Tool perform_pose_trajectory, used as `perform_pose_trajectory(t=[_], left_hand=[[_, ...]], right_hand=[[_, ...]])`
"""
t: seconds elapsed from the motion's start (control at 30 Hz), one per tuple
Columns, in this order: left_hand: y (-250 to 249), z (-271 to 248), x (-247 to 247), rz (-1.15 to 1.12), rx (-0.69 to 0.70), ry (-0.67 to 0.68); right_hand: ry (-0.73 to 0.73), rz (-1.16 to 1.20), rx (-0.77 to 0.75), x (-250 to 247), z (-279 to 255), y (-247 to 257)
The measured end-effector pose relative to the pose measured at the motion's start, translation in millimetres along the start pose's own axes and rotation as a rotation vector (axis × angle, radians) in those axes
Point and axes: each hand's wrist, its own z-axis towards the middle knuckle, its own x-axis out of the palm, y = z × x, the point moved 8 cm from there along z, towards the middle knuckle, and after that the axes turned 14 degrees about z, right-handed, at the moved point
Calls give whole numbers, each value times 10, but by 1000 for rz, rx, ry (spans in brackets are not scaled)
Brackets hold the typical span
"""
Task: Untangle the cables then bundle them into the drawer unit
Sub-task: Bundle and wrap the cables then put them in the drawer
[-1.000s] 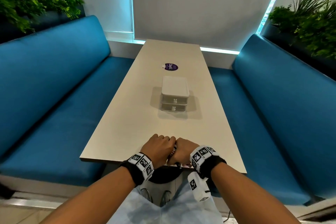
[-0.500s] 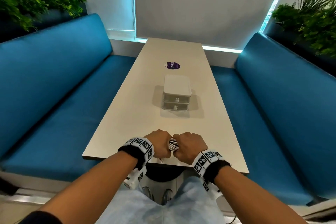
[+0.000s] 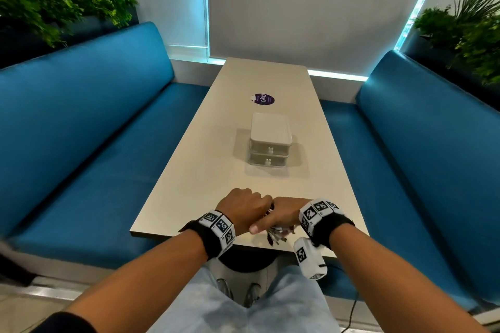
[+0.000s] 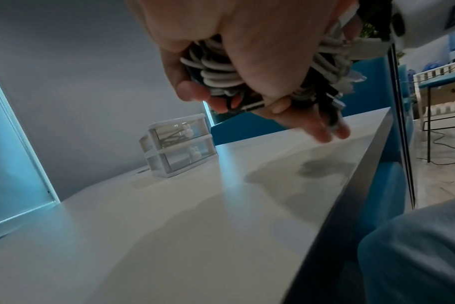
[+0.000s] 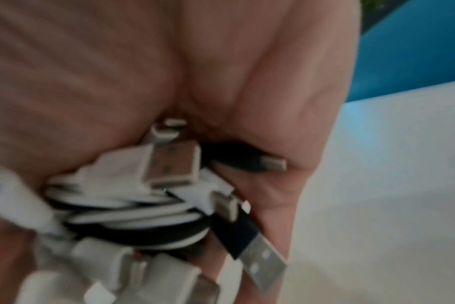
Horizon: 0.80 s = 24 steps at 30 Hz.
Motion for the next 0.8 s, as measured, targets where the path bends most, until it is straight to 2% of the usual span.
perform_pose_trajectory(t=[0.17,0.37,0.53,0.63,0.8], left_hand=[[58,-12,43,5,-65,-6],[74,-18,157,5,11,-7],[152,13,161,-152,-75,46],[226,53,158,-253,-142,74],[229,113,200,-274,-176,198]], right_hand=[[-77,63,27,72,50,-36],[-196,-8,52,38,80,17],[-311,-214,-15,-52,1,107],[-362,-251,-57,-113,0,152],[-435,-365,-75,-172,13,138]])
